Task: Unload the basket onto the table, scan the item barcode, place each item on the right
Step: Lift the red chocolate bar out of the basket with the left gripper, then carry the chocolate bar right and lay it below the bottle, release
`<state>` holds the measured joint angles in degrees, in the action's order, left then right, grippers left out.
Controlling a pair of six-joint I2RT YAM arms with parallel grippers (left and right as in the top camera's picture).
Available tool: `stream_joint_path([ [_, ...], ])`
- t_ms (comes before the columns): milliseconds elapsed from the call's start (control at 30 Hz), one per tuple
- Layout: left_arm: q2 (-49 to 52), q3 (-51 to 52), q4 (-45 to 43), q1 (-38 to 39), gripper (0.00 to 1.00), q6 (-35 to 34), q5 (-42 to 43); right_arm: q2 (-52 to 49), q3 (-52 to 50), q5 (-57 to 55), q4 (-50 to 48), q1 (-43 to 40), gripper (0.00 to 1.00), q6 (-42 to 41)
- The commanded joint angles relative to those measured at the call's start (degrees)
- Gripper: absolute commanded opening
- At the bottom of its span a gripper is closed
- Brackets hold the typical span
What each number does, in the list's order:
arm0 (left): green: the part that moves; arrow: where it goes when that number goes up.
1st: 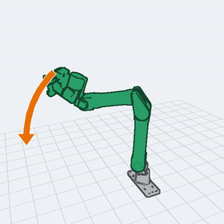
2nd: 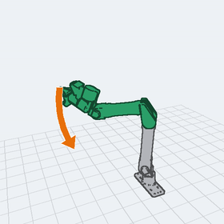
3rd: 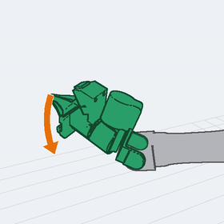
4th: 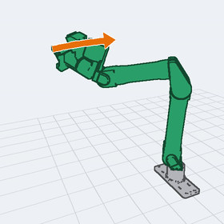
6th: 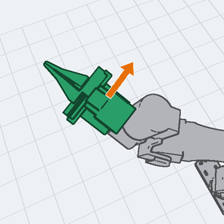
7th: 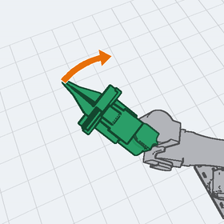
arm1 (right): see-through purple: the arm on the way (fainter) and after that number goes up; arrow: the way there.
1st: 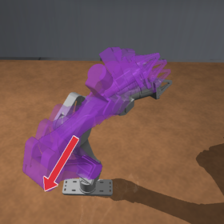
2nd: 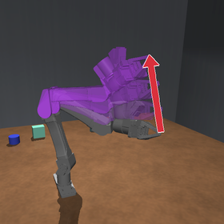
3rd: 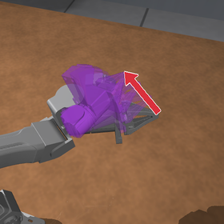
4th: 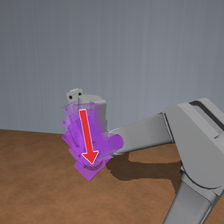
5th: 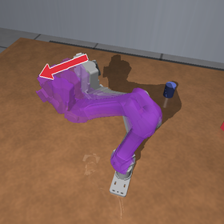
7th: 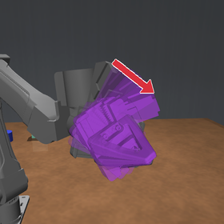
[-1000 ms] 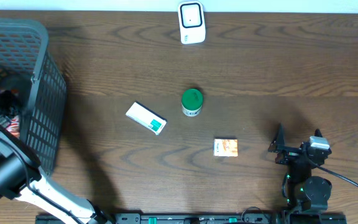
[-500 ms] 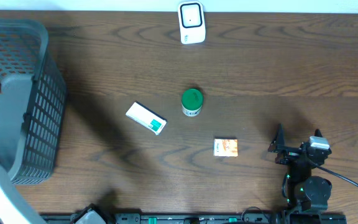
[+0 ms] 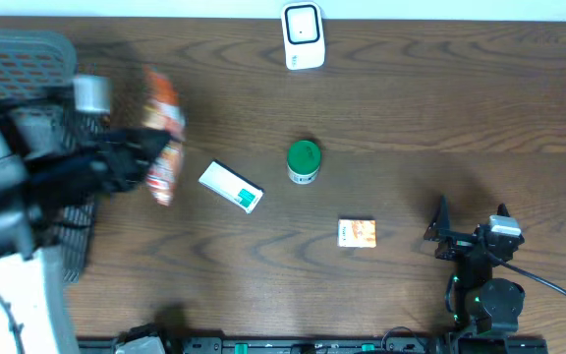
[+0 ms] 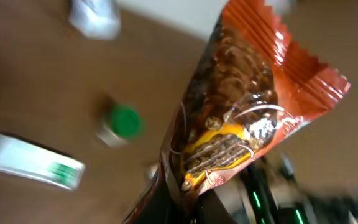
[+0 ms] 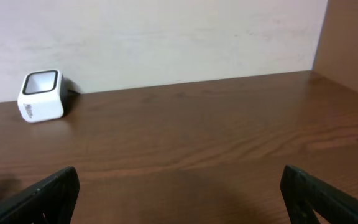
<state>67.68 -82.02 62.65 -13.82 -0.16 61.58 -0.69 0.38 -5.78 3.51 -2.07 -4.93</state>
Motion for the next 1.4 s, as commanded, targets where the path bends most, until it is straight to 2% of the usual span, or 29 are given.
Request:
stream_joint_path([
  [0,3.82,4.24,-1.03,10.01,0.07,4.46,2.95,0.2,-0.07,0.11,0.2,0.33,0.99,0.74],
  [133,10.86,7.56,-4.5,21.53,0.07,4.48,3.41,0.2,-0.07,0.11,0.2,0.33,0.99,0.74],
  [400,28.74,8.09,-11.56,36.79,0.07,4.48,8.48,0.2,-0.07,0.09,0.2,0.35,0.99,0.74],
  [700,41.7,8.09,-18.56,40.81,0.07,4.68,13.55,0.2,-0.07,0.11,0.2,0.35,0.99,0.74],
  [933,45.13,8.11,-19.54,40.74,0.07,5.09,14.51,0.2,-0.07,0.11,0.2,0.35,0.99,0.74],
  [967,45.13,8.09,-19.54,40.74,0.09,5.09,14.51,0.2,-0.07,0.09,0.2,0.33,0.99,0.74],
  [1000,45.13,8.09,-19.52,40.74,0.22,5.05,14.53,0.2,-0.07,0.09,0.2,0.35,0.99,0.74],
  [1100,45.11,8.09,-19.5,40.74,0.73,4.11,14.53,0.2,-0.07,0.09,0.2,0.33,0.99,0.74],
  [1133,45.11,8.07,-19.52,40.74,0.86,3.23,14.51,0.2,-0.07,0.11,0.2,0.35,0.99,0.74],
  [1367,43.93,7.19,-19.5,39.5,0.86,1.77,14.36,0.2,-0.07,0.11,0.2,0.33,0.99,0.74],
])
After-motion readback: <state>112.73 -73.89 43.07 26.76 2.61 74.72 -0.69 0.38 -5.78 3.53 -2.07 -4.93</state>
